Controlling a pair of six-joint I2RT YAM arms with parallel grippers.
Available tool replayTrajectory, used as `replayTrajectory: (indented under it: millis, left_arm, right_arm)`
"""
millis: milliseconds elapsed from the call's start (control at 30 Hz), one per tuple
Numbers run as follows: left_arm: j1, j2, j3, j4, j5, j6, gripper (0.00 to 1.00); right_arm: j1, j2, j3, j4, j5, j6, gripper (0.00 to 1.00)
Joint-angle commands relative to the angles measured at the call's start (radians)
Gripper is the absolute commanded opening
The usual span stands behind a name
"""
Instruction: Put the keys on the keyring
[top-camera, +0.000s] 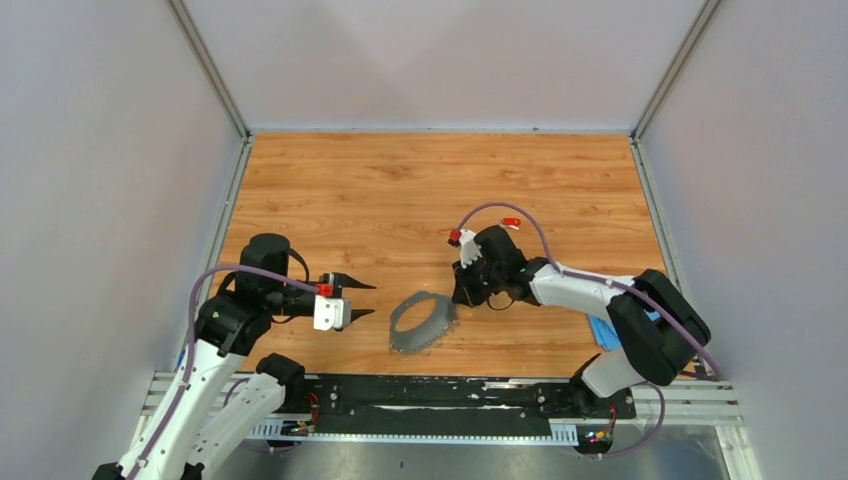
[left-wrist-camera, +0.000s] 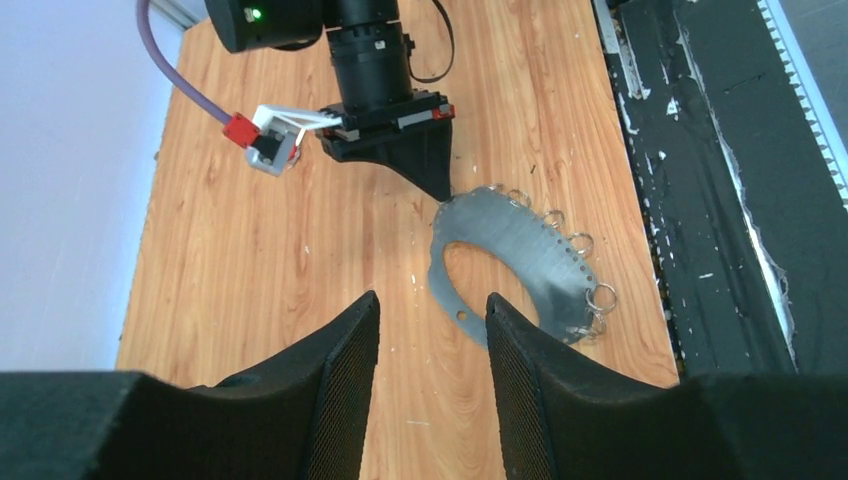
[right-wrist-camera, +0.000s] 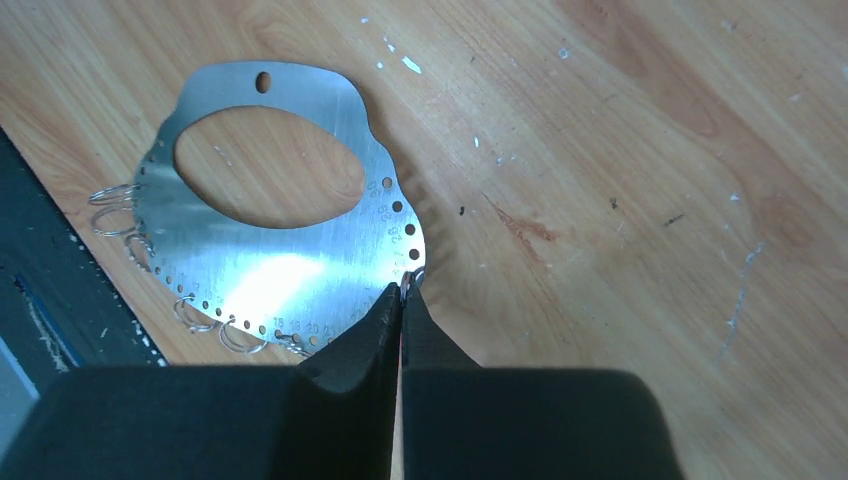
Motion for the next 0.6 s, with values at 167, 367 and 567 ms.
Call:
replayTrajectory:
  millis: [167,367,567]
  left_arm:
    - [-0.006,0.031,-0.011,0.000,0.067,-0.036,0.61]
    - [-0.006,0.100,0.012,0.000,0.167,-0.081,0.61]
    - [-0.006,0.154,0.063,-0.001,0.223,-0.063,0.58]
  right_arm:
    - [0.081,-0.273,0.094,-0.028,-0.116,-0.048,0.00]
    - [0.148,-0.356,0.177,-0.005,-0.239,0.026,0.00]
    - [0.217,-0.347,0.310,-0.126,-0.234,-0.030,0.00]
